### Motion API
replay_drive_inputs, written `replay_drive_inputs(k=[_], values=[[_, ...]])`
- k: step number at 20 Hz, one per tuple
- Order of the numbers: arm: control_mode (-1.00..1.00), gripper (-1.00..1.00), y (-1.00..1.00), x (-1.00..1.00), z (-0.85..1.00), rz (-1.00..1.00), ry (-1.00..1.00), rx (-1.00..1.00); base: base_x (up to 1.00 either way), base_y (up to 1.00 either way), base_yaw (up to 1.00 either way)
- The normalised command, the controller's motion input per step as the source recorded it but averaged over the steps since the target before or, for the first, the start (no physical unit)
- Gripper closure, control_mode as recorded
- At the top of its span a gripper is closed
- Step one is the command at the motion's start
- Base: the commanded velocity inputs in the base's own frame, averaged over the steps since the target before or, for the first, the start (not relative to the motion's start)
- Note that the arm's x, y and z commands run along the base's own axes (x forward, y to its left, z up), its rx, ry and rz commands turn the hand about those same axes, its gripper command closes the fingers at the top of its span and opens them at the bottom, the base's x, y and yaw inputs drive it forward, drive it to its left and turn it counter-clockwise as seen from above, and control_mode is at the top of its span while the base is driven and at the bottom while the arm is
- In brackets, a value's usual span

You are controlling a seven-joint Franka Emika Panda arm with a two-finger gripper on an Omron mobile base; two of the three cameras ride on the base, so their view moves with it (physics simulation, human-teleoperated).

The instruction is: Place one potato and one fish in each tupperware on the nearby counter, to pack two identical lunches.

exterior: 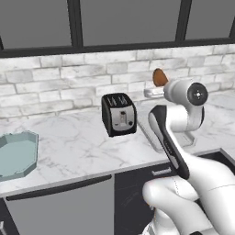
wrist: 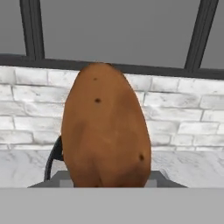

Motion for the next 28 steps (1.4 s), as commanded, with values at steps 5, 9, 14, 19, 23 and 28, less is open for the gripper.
replay_drive_inputs(k=[5, 9, 14, 19, 23, 28], values=[[-1.00, 1.00, -0.65, 0.00, -0.63, -0.01, 0.24, 0.00, 0.00, 0.00, 0.00], [-1.00, 1.00, -0.72, 0.01, -0.76, 0.00, 0.27, 0.00, 0.00, 0.00, 0.00], [-1.00, 1.00, -0.54, 0.31, -0.55, 0.00, 0.31, 0.00, 0.00, 0.00, 0.00], [-1.00, 1.00, -0.18, 0.64, -0.31, 0.00, 0.26, 0.00, 0.00, 0.00, 0.00], [-1.00, 1.00, -0.02, 0.61, -0.47, 0.00, 0.20, 0.00, 0.00, 0.00, 0.00], [-1.00, 1.00, -0.30, 0.46, -0.57, 0.00, 0.20, 0.00, 0.00, 0.00, 0.00]])
